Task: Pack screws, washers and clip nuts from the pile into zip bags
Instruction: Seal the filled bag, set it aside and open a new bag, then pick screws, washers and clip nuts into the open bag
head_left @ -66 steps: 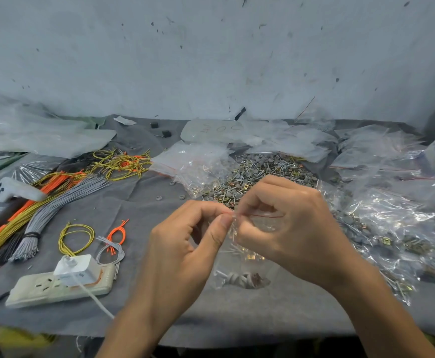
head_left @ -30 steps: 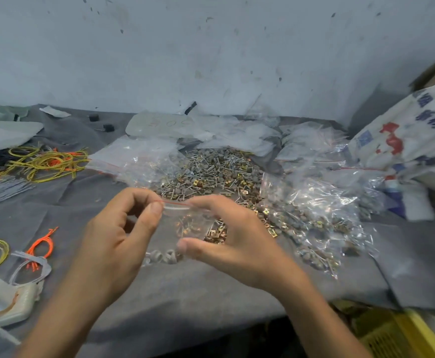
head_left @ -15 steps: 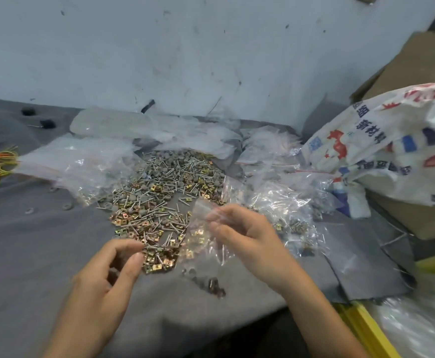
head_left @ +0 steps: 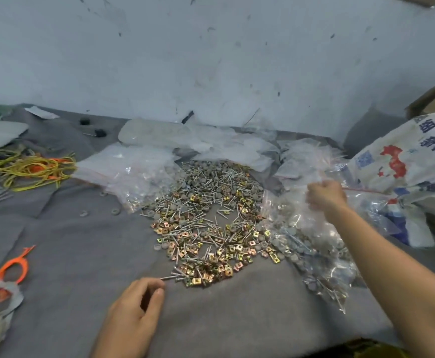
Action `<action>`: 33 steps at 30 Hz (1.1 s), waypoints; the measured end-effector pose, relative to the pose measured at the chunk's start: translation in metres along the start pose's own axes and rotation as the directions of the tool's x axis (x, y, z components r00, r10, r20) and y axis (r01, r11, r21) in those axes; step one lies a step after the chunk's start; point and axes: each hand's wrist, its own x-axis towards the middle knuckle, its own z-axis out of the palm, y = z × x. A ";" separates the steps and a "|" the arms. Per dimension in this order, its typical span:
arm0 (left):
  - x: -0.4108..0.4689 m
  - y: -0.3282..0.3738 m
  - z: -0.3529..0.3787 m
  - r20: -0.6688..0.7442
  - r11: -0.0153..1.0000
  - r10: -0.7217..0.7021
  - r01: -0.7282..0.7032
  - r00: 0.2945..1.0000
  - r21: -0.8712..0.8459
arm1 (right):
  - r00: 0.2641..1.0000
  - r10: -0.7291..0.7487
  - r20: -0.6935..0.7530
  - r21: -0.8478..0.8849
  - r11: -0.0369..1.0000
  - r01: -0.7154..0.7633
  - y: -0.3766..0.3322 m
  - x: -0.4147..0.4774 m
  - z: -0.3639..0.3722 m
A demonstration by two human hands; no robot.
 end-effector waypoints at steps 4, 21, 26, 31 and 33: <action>0.001 0.000 0.002 0.021 0.999 0.024 -0.025 0.999 0.024 | 0.988 -0.100 -0.118 -0.466 0.884 0.034 0.024 0.005 -0.015; 0.238 -0.025 -0.041 -0.339 0.792 -0.420 0.522 0.842 0.318 | 0.736 -0.625 0.261 -0.019 0.759 0.651 0.076 -0.241 0.082; 0.255 -0.019 -0.050 -0.212 0.833 -0.545 0.496 0.811 -0.244 | 0.737 -0.632 0.238 -0.001 0.759 0.651 0.078 -0.236 0.083; 0.245 -0.021 -0.056 -0.182 0.739 -0.604 0.459 0.776 -0.493 | 0.746 -0.616 0.251 -0.054 0.761 0.646 0.080 -0.234 0.084; 0.235 -0.021 -0.058 -0.181 0.743 -0.597 0.454 0.781 -0.491 | 0.735 -0.619 0.277 -0.088 0.746 0.660 0.078 -0.235 0.084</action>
